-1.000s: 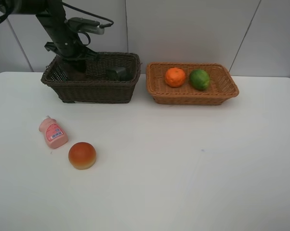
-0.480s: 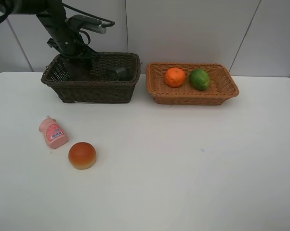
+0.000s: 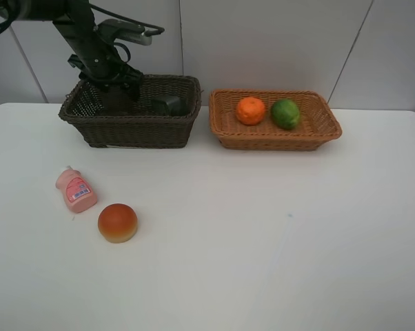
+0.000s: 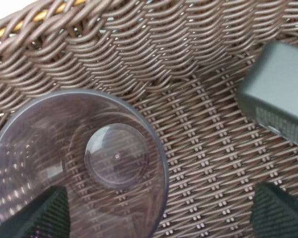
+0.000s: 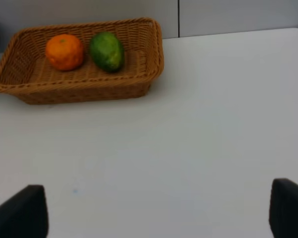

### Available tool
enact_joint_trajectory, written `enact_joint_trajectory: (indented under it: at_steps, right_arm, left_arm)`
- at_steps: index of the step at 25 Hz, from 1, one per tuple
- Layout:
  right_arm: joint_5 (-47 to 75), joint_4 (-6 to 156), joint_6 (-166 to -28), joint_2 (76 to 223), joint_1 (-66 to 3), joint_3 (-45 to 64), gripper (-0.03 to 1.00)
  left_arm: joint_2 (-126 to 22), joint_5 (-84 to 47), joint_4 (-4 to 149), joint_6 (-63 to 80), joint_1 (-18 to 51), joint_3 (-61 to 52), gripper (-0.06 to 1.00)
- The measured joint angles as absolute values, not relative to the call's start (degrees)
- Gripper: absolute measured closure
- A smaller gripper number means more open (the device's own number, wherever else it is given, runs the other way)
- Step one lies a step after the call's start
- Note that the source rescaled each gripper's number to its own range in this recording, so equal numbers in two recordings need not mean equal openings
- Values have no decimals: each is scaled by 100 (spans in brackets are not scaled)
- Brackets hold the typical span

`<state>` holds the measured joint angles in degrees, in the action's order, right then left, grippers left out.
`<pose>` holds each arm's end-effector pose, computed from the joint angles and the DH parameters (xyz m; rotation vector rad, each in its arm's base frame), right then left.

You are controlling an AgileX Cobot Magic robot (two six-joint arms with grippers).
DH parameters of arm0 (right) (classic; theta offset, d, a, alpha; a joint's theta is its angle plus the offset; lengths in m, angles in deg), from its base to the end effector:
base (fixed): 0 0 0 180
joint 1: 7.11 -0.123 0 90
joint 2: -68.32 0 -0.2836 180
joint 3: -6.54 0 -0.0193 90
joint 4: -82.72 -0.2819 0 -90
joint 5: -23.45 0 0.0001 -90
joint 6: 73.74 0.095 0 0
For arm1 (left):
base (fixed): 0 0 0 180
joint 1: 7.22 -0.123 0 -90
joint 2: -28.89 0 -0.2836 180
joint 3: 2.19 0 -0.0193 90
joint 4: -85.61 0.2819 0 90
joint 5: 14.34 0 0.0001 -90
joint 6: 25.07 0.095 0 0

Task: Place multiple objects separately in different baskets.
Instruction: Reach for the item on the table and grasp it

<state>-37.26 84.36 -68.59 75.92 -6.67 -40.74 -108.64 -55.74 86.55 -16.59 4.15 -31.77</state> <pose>0.0240 -0.0026 0.2974 0.1001 2.0147 0.0182 0.5214 -0.1038 0.1642 0.4612 2.5654 0.0005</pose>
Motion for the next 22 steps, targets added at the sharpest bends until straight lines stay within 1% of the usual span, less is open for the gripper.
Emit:
enact_joint_trajectory:
  at_steps: [8,16,22]
  right_arm:
    - [-3726,8436,-6859,7592,-667,-4074,0]
    - [-3726,8436,-6859,7592,-667,-4074,0]
    - [-3726,8430,-6859,7592,-667,-4074,0]
  left_arm:
    - [-10458,-5643,8648,-1665,422,-3177,-1]
    - [-9645,-6310,8648,-1676,540,-3177,-1]
    - [-9158,-6502,8696,-1676,692,-3177,-1]
